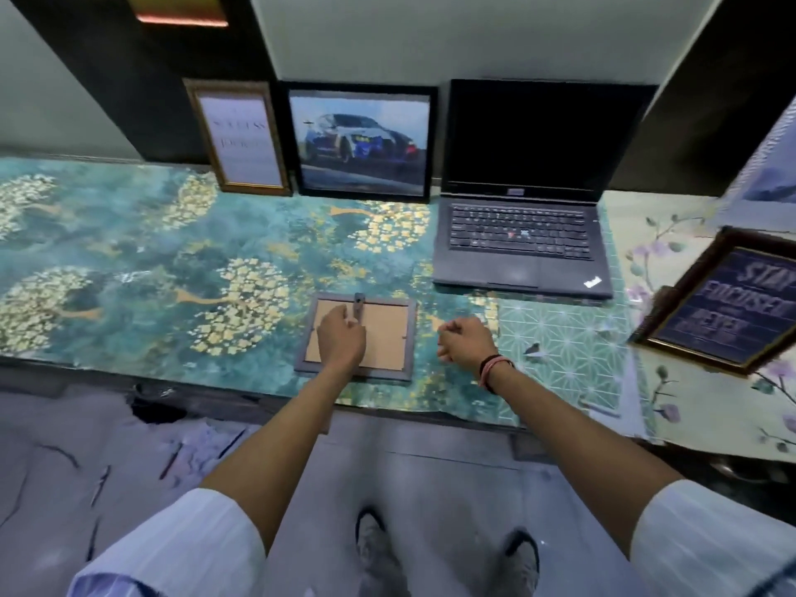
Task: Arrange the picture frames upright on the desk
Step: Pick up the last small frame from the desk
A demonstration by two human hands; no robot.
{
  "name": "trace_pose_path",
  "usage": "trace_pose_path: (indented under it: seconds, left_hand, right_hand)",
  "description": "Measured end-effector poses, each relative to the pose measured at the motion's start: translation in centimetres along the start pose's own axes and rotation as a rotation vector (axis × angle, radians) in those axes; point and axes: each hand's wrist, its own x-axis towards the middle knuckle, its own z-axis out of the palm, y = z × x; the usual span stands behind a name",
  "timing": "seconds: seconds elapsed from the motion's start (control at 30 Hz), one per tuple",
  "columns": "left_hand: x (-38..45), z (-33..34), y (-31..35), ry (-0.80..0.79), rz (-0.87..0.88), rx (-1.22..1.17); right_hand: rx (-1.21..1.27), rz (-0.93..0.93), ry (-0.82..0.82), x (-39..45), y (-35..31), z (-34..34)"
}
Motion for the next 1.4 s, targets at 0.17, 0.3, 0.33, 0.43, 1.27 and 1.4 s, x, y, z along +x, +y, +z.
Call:
trace_pose_path:
  seconds: [0.17,0.3,0.33,0.43,1.27,1.4]
  left_hand:
    - [2.3,-0.7,-2.1,-0.197,-0.003,-0.202]
    - [2.9,-1.5,-2.1,-0.274,-0.098,-0.532]
    - [3.0,-1.8,-2.2,-0.292,-0.114,-0.568]
    - [3.5,-2.8,-3.2,-0.283,-0.074,-0.475]
    - [9.9,-11.3,-0.4,-0.285,-0.428,-0.938]
    - [9.7,-10.4,-1.0,-0.265,-0.442,-1.003]
  right_hand:
    - [-0.139,0.105,0.033,3.4,1.5,5.5]
    - [-0.27,0.092,0.076,1.1,-1.8,6.8]
    - [-0.279,0.096,0.088,1.2,-1.9,7.0]
    - [-0.279,0.11,0.087,1.4,-1.6,7.1]
    - [0.534,0.123,0.198,6.5,-10.3,5.7]
    - [0.437,0.135,0.178,7.3,-10.1,6.0]
